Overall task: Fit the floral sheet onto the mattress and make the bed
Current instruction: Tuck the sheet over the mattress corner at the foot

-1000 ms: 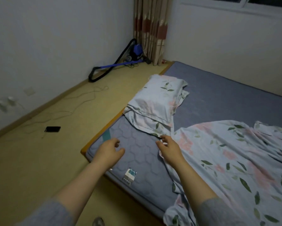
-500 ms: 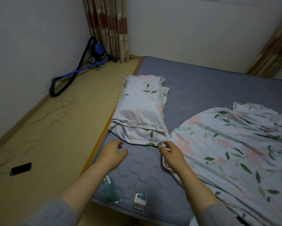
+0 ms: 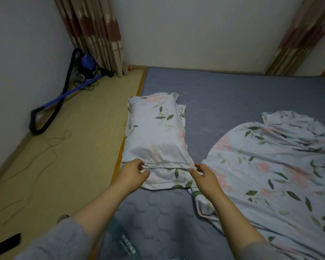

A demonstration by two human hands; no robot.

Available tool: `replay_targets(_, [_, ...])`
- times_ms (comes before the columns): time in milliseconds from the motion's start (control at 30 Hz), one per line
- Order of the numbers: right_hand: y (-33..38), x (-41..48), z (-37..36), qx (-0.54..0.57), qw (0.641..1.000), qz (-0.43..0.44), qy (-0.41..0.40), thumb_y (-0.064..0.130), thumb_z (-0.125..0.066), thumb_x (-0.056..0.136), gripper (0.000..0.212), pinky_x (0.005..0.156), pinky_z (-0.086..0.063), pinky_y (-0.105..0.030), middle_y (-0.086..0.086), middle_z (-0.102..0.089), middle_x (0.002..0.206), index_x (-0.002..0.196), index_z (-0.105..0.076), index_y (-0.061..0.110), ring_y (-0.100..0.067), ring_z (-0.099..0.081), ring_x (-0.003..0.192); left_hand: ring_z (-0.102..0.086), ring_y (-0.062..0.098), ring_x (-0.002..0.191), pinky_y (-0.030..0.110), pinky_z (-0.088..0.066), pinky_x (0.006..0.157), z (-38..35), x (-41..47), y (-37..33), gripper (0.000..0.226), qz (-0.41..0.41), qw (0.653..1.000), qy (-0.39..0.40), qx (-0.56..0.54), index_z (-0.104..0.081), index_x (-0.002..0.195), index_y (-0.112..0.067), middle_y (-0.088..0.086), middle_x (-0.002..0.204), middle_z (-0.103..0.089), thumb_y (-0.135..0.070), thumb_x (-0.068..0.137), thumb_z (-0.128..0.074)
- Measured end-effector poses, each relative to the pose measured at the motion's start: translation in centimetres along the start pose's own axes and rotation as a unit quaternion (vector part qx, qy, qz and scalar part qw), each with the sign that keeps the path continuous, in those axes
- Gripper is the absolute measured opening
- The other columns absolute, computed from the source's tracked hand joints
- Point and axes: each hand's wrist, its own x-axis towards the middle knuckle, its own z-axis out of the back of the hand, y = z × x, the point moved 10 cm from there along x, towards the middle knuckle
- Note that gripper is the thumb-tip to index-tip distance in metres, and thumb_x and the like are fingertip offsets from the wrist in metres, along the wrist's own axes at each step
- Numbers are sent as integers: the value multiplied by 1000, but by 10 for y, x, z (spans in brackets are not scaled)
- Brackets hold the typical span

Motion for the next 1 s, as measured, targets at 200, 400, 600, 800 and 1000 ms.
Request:
replay_targets(200, [37,102,-66,-1,997,-66,-33,37,-53,94,53,100,-40,-36,-12,-46,142,139,-43,12,-27,-51,122,-58,21,100,28,-45,83,47,148,70,47,25,999,26,-15,-54,124,-11,3,111,-62,-37,85,-62])
replay_targets(400, [48,224,-134,-103,981,-151,-70,38,-55,93,61,106,-31,-32,-14,-37,148,142,-37,7,-29,-37,134,-59,28,91,26,-34,58,45,328,155,41,43,993,95,-47,-56,100,-5,4,86,-57,-43,85,-62])
replay_targets(600, [34,312,-146,-89,956,-248,-133,58,-60,82,87,109,-33,-41,-16,-33,150,146,-29,7,-33,-36,135,-50,18,71,26,-34,56,14,414,202,36,113,978,146,-93,-48,71,-16,-1,73,-51,-47,86,-58])
replay_targets(800, [-10,346,-165,-134,908,-351,-185,80,-61,60,125,114,-12,-56,-12,-16,156,150,-1,19,-36,-13,143,-63,28,85,23,-45,68,-26,452,220,50,142,954,223,-138,-68,90,-6,12,89,-68,-54,83,-58])
replay_targets(1000, [-2,357,-192,-130,944,-243,-179,44,-68,77,55,84,-46,-33,-19,-66,113,114,-63,5,-36,-60,103,-53,30,119,42,-44,103,-64,450,227,112,254,897,207,-298,-46,135,-13,7,137,-51,-73,45,-77])
